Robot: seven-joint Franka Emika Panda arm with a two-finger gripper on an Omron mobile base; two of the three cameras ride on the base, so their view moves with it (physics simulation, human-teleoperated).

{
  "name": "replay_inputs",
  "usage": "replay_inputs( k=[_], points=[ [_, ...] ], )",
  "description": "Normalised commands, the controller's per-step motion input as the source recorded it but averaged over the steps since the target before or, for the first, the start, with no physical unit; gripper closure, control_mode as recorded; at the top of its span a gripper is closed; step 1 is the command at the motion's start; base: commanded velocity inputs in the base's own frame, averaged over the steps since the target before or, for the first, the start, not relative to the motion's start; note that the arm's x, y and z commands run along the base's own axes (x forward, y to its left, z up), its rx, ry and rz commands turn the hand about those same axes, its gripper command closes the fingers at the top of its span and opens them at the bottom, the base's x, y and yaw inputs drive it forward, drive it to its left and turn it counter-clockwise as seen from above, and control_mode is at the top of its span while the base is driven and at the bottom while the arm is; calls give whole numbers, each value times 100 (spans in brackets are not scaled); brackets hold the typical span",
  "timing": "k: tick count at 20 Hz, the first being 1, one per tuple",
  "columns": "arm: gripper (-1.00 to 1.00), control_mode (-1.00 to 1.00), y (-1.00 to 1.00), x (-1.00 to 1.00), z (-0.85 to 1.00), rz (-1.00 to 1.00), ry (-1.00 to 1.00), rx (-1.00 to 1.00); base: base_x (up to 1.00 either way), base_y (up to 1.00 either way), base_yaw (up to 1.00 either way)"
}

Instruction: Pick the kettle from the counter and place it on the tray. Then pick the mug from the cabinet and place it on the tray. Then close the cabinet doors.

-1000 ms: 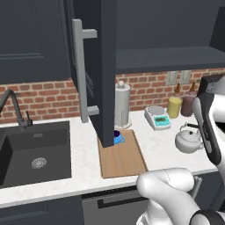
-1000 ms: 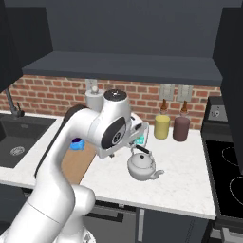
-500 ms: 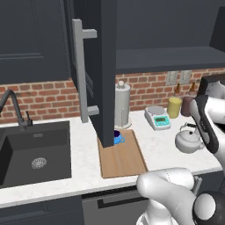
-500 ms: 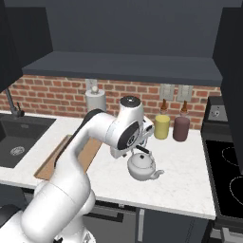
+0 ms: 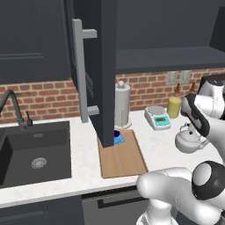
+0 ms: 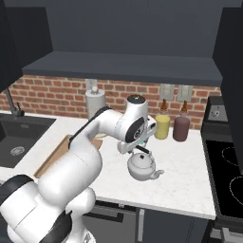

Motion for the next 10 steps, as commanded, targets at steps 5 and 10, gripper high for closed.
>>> replay_inputs(
  k=[5, 10],
  points=[
    [-100, -100, -7, 26, -21, 0, 7, 0, 0, 0, 0],
    [-100, -100, -16, 7, -22, 0, 1, 0, 0, 0, 0]
  ],
)
